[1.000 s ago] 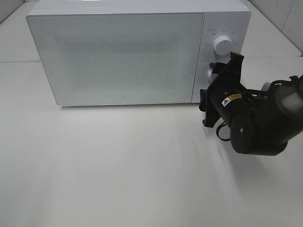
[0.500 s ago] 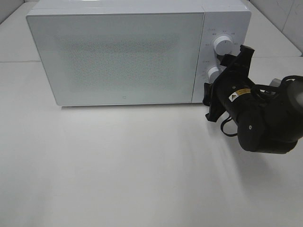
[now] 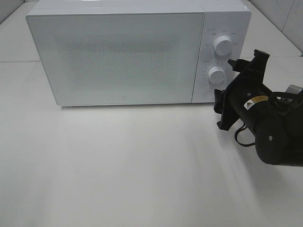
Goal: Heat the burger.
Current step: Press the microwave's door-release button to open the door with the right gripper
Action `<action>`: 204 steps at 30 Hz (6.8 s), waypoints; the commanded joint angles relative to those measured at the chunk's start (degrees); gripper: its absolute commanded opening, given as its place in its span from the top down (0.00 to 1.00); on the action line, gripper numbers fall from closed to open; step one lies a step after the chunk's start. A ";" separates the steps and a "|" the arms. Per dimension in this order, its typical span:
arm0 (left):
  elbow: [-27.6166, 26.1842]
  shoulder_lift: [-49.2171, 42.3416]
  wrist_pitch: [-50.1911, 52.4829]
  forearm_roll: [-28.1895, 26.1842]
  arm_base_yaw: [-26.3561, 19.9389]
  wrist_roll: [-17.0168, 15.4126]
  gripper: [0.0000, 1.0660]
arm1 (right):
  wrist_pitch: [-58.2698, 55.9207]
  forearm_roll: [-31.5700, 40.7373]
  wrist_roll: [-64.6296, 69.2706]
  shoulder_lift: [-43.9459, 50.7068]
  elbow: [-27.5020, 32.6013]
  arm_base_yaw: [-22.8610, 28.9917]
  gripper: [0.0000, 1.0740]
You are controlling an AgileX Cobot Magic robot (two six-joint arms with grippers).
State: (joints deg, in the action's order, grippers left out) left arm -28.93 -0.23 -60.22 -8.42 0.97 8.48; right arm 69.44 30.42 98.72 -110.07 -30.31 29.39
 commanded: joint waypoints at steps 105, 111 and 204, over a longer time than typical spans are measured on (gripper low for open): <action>0.11 -0.97 0.69 -0.34 0.23 -0.34 0.04 | -129.83 -31.46 -97.75 111.55 1.66 -30.02 0.07; 0.11 -0.97 0.69 -0.34 0.23 -0.34 0.04 | -129.83 -31.46 -97.29 111.55 1.66 -30.02 0.07; 0.11 -0.97 0.69 -0.34 0.23 -0.34 0.04 | 7.51 -35.52 -93.16 21.43 22.69 -30.02 1.00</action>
State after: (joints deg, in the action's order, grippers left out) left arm -28.93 -0.23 -60.22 -8.42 0.97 8.48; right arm 68.58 -3.95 3.61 -86.63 -7.51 -0.52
